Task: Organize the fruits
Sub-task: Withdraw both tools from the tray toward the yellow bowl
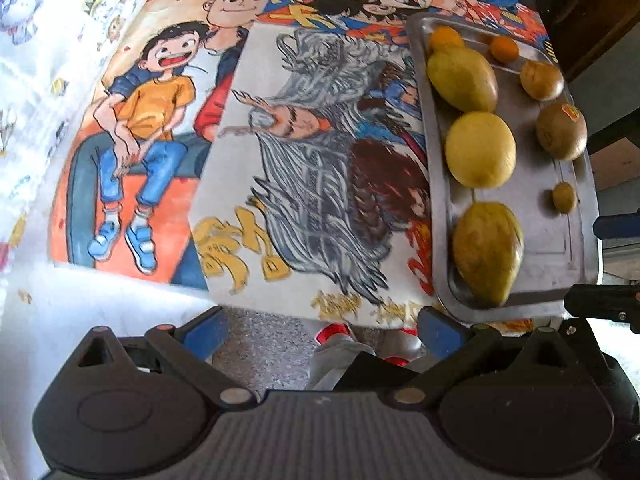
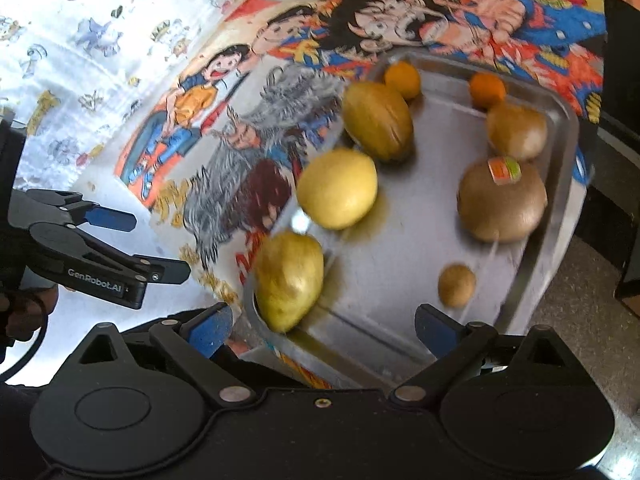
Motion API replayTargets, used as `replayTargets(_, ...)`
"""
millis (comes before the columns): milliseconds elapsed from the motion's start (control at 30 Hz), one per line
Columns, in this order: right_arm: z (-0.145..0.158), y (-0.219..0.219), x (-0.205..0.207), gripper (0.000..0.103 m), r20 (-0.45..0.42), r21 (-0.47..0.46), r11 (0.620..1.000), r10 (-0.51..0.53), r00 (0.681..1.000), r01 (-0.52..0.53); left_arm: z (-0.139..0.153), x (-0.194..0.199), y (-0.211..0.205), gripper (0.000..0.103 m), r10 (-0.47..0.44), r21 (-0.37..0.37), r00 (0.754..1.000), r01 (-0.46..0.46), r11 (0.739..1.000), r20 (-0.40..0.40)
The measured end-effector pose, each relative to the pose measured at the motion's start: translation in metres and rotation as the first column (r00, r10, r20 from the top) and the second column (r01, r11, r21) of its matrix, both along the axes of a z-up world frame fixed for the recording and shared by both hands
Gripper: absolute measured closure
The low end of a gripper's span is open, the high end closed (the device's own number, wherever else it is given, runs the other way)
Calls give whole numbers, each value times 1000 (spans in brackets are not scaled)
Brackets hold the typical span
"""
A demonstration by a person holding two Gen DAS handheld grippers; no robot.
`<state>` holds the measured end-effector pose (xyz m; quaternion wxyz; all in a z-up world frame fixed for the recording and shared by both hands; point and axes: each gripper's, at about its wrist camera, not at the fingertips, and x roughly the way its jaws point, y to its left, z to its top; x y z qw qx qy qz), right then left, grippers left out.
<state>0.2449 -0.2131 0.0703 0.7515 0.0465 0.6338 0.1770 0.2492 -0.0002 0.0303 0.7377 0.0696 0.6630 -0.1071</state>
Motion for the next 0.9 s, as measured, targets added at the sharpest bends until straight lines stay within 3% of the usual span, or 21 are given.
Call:
replayTargets(333,17,8,50,4,104,-25,999,-32,994,34,5,49,13,1,-10,-2,1000,10,1000,28)
replayTargets(567,26,-2,96,4,196,-52,993,-95,976,107,14,88,22,1,20,-44,989,-14,999,143)
replayTargets(767,26,-8,147,4,279,-38,990,-122,952,138,22,123,21,1,44,-58,952,-28,998,303)
replayTargets(900,26,-1,185,4,347,-23,995,-87,934,101,23,147,14,1,38,-48,896,-19,999,442)
